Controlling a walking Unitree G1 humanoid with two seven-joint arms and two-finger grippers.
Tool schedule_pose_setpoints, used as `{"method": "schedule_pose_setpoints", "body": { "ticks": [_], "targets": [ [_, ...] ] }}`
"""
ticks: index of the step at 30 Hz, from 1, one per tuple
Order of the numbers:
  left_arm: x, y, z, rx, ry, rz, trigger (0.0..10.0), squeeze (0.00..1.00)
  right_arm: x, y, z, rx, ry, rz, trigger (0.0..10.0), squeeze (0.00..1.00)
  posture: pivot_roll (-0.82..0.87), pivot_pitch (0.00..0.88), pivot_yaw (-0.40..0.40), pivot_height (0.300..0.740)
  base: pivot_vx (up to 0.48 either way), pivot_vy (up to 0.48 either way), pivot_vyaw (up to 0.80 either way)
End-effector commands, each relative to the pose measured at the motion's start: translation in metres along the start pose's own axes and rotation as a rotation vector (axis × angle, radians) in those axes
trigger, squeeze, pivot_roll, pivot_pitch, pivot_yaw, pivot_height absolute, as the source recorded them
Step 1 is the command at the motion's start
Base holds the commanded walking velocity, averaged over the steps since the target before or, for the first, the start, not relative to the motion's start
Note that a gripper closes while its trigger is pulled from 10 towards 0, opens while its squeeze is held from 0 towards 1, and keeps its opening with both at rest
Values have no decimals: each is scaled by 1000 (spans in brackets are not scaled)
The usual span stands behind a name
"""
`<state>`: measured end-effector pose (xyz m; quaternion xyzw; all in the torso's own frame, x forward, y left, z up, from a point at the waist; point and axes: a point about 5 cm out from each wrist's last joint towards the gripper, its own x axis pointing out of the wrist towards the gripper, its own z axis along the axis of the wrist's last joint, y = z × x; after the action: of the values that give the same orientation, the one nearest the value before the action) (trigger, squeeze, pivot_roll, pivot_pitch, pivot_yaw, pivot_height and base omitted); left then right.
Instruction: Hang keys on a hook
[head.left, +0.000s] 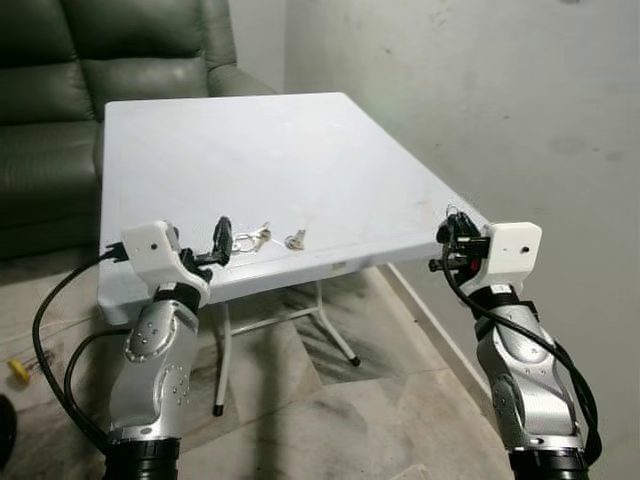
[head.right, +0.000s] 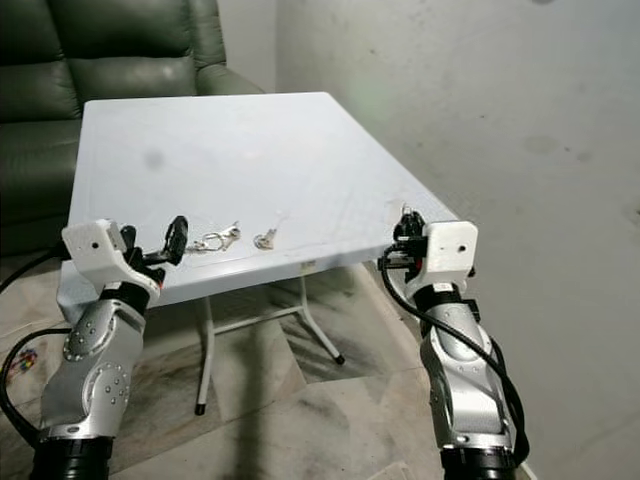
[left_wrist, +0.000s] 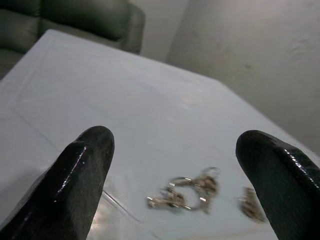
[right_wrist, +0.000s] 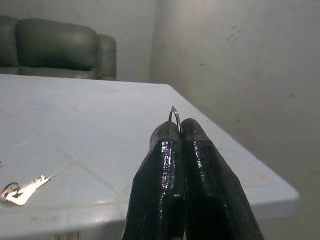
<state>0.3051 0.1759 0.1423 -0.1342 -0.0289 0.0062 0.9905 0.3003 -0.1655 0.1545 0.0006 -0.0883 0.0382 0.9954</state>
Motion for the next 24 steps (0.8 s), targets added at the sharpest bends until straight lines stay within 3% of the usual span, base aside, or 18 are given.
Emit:
{"method": "schedule_pose_setpoints", "body": {
  "ticks": [1, 16, 24],
  "targets": [
    [5, -8, 2, -5, 6, -32, 10000, 0, -1, -4, 5, -10, -16, -18, 10000, 0, -44, 26, -80, 740, 446, 0, 0],
    [7, -5, 6, 6, 7, -17, 10000, 0, -1, 0, 4, 10, -16, -26, 10000, 0, -36, 35, -69, 740, 445, 0, 0],
    [5, -8, 6, 9, 5, -28, 10000, 0, 0, 3, 6, 31, -29, 1, 10000, 0, -30, 36, -73, 740, 0, 0, 0]
  ]
}}
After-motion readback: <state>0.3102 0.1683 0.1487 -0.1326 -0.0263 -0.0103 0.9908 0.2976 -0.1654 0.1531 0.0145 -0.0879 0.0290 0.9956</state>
